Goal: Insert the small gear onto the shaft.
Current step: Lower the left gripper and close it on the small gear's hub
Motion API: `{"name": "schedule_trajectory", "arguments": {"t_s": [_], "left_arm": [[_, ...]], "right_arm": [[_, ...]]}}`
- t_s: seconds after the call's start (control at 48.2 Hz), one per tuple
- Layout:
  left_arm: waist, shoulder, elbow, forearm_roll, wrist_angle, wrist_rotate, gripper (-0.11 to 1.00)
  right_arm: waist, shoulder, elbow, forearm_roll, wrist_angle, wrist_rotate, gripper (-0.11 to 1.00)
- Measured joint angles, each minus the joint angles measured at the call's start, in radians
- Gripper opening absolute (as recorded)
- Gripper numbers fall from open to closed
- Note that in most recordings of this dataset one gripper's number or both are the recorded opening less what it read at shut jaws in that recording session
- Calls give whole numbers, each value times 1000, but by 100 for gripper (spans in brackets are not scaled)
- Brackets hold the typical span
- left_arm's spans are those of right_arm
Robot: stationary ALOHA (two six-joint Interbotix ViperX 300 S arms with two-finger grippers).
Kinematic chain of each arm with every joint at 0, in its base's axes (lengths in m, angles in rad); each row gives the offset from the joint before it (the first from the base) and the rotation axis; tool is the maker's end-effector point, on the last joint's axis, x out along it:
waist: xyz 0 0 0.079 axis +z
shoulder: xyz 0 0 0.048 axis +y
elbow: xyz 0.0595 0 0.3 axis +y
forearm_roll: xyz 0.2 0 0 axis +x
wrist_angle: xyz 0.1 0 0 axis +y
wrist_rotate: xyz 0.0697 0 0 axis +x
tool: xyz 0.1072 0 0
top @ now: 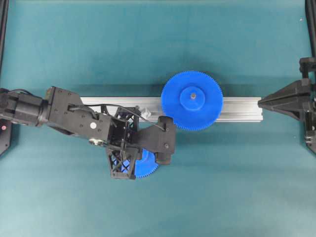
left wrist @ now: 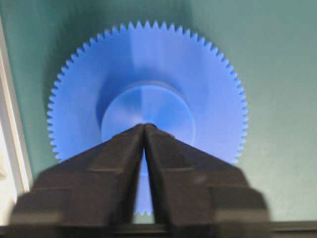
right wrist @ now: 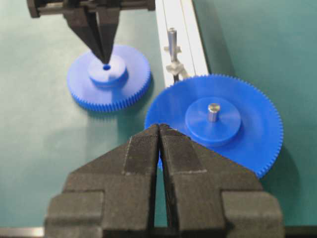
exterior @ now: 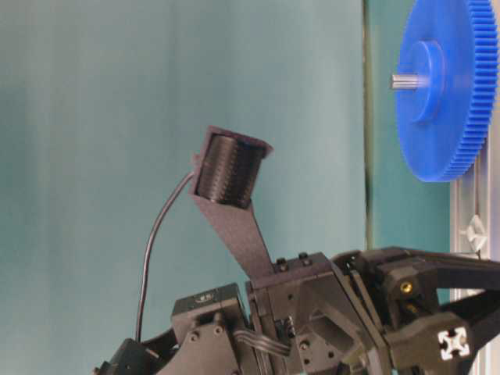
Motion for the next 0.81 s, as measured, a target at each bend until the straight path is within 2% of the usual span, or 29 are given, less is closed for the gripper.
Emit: {"name": "schedule_trajectory", "arguments": {"t_s": [0.145,0.249,0.809], "left_arm": [[-2,-2,0,0,8,-5,73],[-2,2,-2,2,9,-12,92],[-2,37,-17,2,12,-18,93]], "right_arm": [[0,-2,0,-2,0,0,8],[0,-2,0,-2,0,0,8],[0,-25,12,0,-2,18,8]]}}
